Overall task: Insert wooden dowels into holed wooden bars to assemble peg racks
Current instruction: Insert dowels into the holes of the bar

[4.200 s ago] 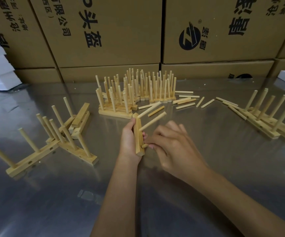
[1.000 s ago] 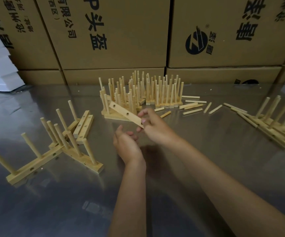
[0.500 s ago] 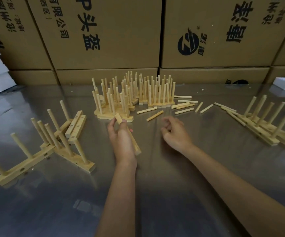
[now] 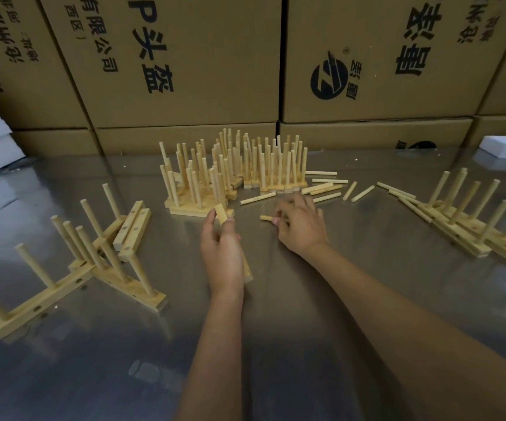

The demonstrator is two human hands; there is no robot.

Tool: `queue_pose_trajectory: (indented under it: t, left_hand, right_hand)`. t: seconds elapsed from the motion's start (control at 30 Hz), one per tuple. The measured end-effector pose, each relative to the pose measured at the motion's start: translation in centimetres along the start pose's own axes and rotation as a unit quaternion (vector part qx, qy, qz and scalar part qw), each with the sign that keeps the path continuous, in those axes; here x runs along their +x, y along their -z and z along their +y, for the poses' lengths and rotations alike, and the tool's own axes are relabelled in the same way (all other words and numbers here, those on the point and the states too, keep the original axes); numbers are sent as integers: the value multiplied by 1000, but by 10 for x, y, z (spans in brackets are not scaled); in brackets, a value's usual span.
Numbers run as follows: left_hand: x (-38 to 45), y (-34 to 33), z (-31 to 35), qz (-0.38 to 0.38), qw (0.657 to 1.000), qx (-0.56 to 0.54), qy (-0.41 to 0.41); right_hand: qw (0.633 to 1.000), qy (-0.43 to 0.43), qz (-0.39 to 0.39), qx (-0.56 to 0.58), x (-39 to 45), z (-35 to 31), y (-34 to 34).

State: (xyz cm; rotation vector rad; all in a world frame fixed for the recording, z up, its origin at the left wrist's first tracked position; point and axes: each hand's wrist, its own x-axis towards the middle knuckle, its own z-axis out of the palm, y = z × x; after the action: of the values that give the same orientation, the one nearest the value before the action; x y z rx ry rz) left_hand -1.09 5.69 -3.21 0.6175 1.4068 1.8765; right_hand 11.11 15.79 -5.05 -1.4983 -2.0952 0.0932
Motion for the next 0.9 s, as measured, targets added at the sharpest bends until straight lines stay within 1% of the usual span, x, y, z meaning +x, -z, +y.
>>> queue_pose_trajectory:
  t: [0.03,0.07,0.1,0.13,0.17,0.2,0.27,0.33,0.4,0.47,0.53,0.57,0.67,0.73,0.8,0.9]
  left_hand:
    - [0,0,0,-9,1000,2,2]
    - [-1,0,0,-20,1000,4,3]
    - [-2,-1,2,-30,1000,4,6]
    - [-1,0,3,-37,999,-2,12]
    - [0,1,5,-45,999,-8,25]
    - [1,2,6,-60,997,-11,44]
    - [3,6,9,-126,986,-31,102]
    - [1,8,10,-213,959,-88,163]
    - [-1,8,9,-279,932,-123,196]
    - [-5,7,9,-333,912,-115,210]
    - [-6,6,10,-364,902,-89,214]
    - [-7,7,10,-372,900,-75,213]
    - [-8,7,9,-391,897,-50,201]
    - [-7,8,8,-392,898,-36,197]
    - [-6,10,8,-393,898,-25,196]
    - [-6,10,6,-403,893,-22,198]
  right_hand:
    - [1000,-10,-9,15,-4,0,2]
    - [997,-33,-17,61,-8,0,4]
    - [987,-70,-18,142,-12,-1,9]
    - [963,-115,-14,244,-18,-1,15]
    - [929,-153,-6,336,-25,-2,22]
    - [901,-171,2,398,-34,-3,28]
    - [875,-168,13,453,-53,-4,37]
    - [859,-161,17,486,-70,-6,44]
    - [852,-163,41,496,-79,-8,48]
    - [849,-165,93,493,-85,-12,50]
    - [855,-144,132,481,-88,-17,53]
    - [866,-117,139,466,-89,-19,54]
    - [912,-33,149,382,-92,-22,58]
    - [942,-1,153,299,-92,-21,60]
    - [960,12,142,241,-93,-19,64]
    - [969,11,125,214,-92,-15,69]
